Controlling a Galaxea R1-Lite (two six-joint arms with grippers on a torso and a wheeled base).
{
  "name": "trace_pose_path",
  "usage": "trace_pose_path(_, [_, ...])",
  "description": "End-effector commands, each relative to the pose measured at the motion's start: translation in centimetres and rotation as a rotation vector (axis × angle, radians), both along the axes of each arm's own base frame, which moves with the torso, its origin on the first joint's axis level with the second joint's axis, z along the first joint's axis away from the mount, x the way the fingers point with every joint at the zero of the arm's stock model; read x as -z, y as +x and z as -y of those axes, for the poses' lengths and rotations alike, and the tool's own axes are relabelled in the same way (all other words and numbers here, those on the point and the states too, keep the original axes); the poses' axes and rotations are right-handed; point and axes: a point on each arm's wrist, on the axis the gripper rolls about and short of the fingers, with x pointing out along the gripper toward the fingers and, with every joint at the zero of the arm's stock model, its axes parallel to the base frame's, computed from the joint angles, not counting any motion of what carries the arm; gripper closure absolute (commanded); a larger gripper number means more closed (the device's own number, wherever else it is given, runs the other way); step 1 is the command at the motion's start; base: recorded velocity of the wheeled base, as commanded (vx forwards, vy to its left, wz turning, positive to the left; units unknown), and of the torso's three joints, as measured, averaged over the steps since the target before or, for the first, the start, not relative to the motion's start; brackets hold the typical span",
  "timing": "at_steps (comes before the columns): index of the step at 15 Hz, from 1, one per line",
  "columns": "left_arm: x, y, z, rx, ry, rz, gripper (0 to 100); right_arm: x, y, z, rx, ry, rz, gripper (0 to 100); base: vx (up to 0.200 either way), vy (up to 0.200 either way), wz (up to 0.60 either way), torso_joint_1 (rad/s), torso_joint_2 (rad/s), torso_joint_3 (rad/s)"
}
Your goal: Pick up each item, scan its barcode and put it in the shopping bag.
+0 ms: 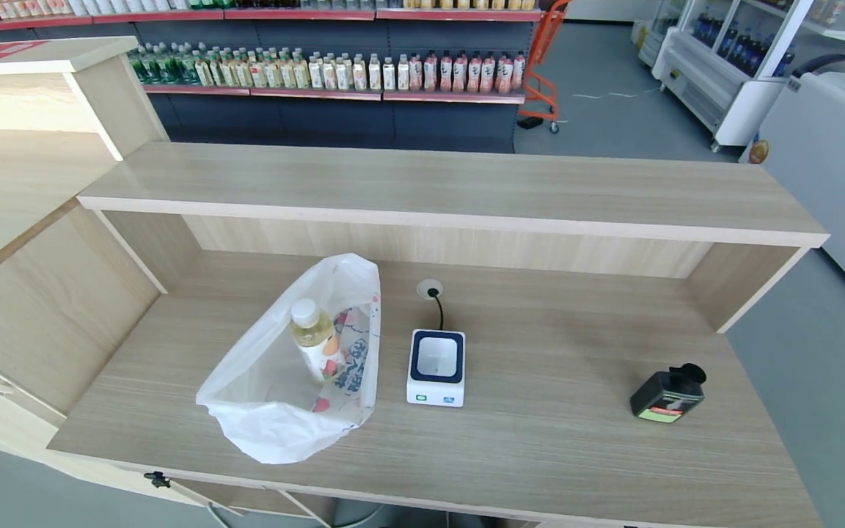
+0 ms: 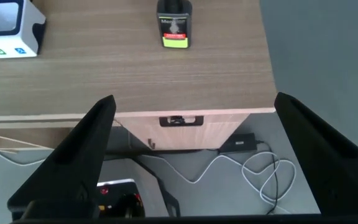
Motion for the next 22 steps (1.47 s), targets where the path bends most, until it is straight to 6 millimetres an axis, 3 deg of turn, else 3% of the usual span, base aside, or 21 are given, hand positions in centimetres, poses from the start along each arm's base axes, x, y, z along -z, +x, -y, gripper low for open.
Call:
trace_pose_path(1, [0.0, 0.0, 0.0, -0.001, -0.002, 0.000, 0, 0.0, 0.1, 0.0, -0.001, 0.000, -0.007, 0, 0.000, 0.000, 0.00, 0.000, 0.00, 0.000])
trace_pose_path(3, [0.0, 0.0, 0.0, -0.001, -0.005, 0.000, 0, 0.0, 0.1, 0.0, -0.001, 0.000, -0.006, 0, 0.000, 0.000, 0.00, 0.000, 0.00, 0.000])
trace_pose_path(7, [0.0, 0.0, 0.0, -0.001, -0.005, 0.000, 0, 0.0, 0.1, 0.0, -0.001, 0.000, -0.007, 0, -0.200, 0.000, 0.00, 0.008, 0.00, -0.001])
trace_pose_path(10, [0.0, 0.0, 0.0, -0.001, -0.002, 0.000, 0, 0.0, 0.1, 0.0, -0.001, 0.000, -0.006, 0, 0.000, 0.000, 0.00, 0.000, 0.00, 0.000])
trace_pose_path(18, [0.0, 0.0, 0.0, -0.001, -0.002, 0.000, 0, -0.1, 0.0, 0.0, -0.021, 0.001, -0.005, 0, 0.000, -0.200, 0.00, 0.004, 0.00, 0.003])
trace_pose_path(19, [0.0, 0.0, 0.0, -0.001, -0.002, 0.000, 0, -1.3, 0.2, -0.1, -0.038, 0.001, -0.004, 0, 0.000, 0.000, 0.00, 0.000, 0.00, 0.000])
trace_pose_path(20, [0.0, 0.0, 0.0, -0.001, -0.002, 0.000, 0, -3.8, 1.3, -0.2, -0.038, -0.004, -0.062, 0, 0.000, 0.000, 0.00, 0.000, 0.00, 0.000])
trace_pose_path(22, [0.0, 0.0, 0.0, -0.001, -0.002, 0.000, 0, -10.6, 7.5, -0.9, -0.026, -0.014, -0.213, 0, 0.000, 0.000, 0.00, 0.000, 0.00, 0.000])
